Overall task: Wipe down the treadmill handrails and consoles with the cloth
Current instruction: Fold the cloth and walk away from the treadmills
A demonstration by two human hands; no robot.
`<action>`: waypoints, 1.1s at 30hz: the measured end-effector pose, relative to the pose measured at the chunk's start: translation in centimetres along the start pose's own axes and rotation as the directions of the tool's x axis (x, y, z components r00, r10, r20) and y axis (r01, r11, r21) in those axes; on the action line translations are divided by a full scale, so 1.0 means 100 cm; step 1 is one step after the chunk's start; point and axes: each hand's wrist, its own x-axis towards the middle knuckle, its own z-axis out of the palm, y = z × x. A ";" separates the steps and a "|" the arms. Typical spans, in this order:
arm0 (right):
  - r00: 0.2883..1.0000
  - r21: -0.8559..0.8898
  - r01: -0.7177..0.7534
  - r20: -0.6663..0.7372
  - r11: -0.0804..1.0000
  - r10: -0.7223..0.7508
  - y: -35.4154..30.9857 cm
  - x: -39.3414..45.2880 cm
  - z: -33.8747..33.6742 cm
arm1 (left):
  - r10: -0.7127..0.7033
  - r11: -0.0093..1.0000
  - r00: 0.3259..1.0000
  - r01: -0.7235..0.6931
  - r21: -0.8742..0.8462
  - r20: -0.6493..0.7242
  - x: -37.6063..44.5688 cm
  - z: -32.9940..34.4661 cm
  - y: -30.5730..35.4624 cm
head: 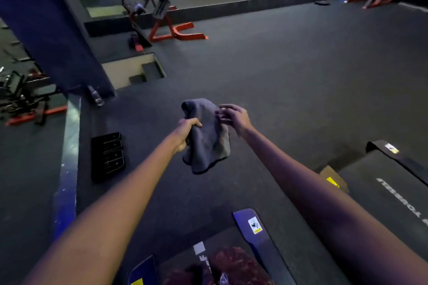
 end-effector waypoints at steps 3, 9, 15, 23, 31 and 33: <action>0.980 0.046 -0.199 0.001 0.979 0.199 0.015 0.021 -0.005 | -0.026 0.995 0.999 0.028 -0.091 0.020 0.000 -0.006 0.016; 0.867 0.517 -0.459 0.439 0.722 0.237 0.059 0.032 0.006 | -0.011 0.948 1.000 0.017 -0.317 0.019 0.019 -0.021 0.031; 0.836 0.504 -0.512 0.480 0.696 0.267 0.045 0.065 0.021 | -0.012 0.886 0.997 -0.022 -0.463 -0.071 0.051 -0.053 0.031; 0.906 -0.094 -0.301 0.281 0.949 0.316 0.002 0.128 0.050 | -0.018 0.951 0.997 0.040 -0.305 0.075 0.088 -0.097 0.028; 0.980 -0.112 -0.193 0.030 0.975 0.198 0.014 0.169 0.057 | -0.042 0.977 0.995 0.023 -0.211 -0.090 0.157 -0.089 0.005; 0.988 -0.138 -0.152 -0.003 0.979 0.153 0.018 0.181 0.057 | 0.022 0.990 0.982 -0.048 -0.134 -0.187 0.171 -0.081 0.009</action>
